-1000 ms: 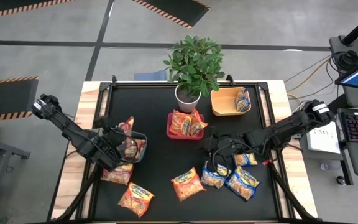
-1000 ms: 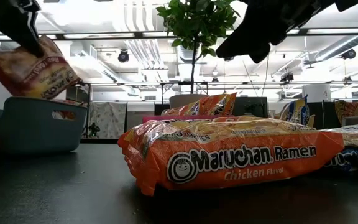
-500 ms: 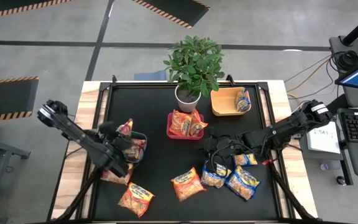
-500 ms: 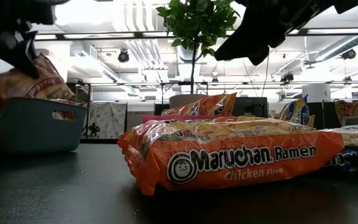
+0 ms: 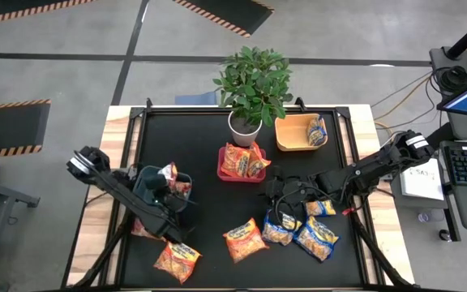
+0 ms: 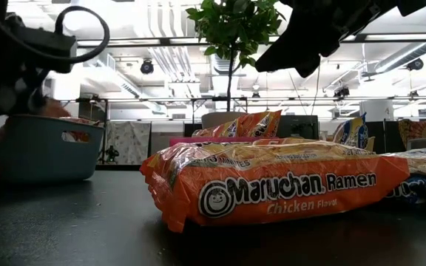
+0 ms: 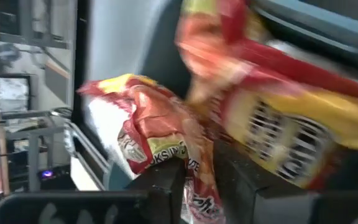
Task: Sort Maruchan noodles
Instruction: Put the right red noodle pack into the green bin
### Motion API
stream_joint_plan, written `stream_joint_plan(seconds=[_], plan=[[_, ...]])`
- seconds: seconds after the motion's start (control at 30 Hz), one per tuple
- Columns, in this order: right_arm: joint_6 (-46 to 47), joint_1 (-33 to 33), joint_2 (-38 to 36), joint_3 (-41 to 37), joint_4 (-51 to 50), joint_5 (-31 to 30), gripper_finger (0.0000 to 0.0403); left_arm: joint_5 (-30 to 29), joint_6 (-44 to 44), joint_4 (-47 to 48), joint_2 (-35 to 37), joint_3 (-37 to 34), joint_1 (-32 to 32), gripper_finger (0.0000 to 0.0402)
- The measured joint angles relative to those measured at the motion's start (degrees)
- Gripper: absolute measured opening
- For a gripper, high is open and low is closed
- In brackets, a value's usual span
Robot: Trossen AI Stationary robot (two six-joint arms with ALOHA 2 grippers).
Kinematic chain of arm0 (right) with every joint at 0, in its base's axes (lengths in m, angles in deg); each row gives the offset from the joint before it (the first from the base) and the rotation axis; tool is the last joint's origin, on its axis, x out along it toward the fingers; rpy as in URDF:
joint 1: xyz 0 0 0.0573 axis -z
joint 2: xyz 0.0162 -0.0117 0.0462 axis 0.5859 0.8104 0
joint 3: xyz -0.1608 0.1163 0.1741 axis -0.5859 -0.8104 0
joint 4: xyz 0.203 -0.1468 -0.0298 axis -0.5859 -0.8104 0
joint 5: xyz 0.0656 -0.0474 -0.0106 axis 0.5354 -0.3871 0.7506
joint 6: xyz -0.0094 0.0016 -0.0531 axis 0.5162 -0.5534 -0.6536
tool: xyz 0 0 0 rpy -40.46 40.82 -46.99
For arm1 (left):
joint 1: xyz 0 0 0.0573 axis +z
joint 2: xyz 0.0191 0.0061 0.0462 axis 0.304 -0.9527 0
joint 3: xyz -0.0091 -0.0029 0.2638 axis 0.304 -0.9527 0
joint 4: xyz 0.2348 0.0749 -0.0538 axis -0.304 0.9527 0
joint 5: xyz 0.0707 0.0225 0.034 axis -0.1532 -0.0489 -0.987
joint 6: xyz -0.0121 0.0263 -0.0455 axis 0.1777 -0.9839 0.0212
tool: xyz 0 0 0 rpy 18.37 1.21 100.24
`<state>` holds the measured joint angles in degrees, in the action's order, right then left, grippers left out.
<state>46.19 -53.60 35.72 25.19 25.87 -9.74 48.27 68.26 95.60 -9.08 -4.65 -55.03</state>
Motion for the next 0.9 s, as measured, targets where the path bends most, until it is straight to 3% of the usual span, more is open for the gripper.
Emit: stream_joint_plan(seconds=[0.17,0.5,0.6,0.77,0.9], plan=[[0.0,0.0,0.0,0.0,0.0,0.0,0.0009,3.4,-0.5,-2.2,0.5,1.2,-1.3,0.0107],[0.0,0.0,0.0,0.0,0.0,0.1,0.0009,2.0,0.5,-1.9,9.5,5.7,-3.7,0.0162],[-0.1,0.0,0.0,0.0,0.0,0.1,0.0009,-3.2,4.9,-0.8,13.8,5.5,-3.5,0.0158],[-0.2,0.0,0.0,0.0,0.0,0.1,0.0009,-17.5,16.1,5.0,20.2,3.6,-3.3,0.0124],[-0.6,0.0,0.0,0.0,0.0,0.1,0.0009,-23.0,24.3,7.8,23.8,0.4,-2.5,0.0088]])
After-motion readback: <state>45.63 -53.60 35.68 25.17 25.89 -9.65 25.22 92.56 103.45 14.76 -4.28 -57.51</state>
